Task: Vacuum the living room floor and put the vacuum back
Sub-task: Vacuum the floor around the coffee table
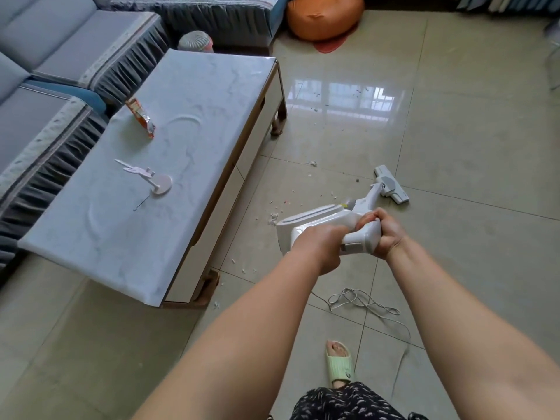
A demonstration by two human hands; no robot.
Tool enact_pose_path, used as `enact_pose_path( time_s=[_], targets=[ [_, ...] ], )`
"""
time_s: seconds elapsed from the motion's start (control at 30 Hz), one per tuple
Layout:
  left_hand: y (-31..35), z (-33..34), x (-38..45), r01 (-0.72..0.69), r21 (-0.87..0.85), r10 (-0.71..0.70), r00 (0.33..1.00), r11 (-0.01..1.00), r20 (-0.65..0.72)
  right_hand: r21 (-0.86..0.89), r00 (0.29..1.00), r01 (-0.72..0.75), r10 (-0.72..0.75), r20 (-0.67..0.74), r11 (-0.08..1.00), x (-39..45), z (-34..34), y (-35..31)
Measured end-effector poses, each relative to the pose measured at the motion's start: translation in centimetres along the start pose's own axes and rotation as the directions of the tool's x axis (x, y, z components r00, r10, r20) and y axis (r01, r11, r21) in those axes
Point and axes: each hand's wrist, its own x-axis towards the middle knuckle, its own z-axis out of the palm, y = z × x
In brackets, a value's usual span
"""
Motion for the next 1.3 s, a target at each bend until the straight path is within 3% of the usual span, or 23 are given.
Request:
enact_pose_path(
  time_s=[0.37,0.67,0.93,1.1,1.3],
  targets=[
    [-7.8,0.1,-8.9,0.064,-0.044,-0.063,0.998,0.997,0.023,-0.127,0.999,-0.023,0.017,-0.047,0.992,2.3,0.5,11.7],
    [-16.2,0.1,-20.0,0.085,-0.041,-0.084,0.996,0.996,0.029,-0.178,0.997,-0.029,0.017,-0.072,0.984,3.5,-0.5,25.6],
    [-22.7,1.1,-29.5,0.116,-0.015,-0.115,0.992,0.993,0.042,-0.223,0.983,-0.064,0.022,-0.183,0.973,3.6,-1.8,37.4],
    [-23.1,1.8,-30.8,0.084,-0.016,-0.084,0.996,0.996,0.044,-0.188,0.986,-0.034,0.002,-0.166,0.982,3.3,-3.0,38.8],
    [-19.4,3.1,-28.9,0.066,-0.032,-0.065,0.997,0.997,0.039,-0.218,0.997,-0.028,0.012,-0.074,0.975,2.4,-4.6,34.4]
  ],
)
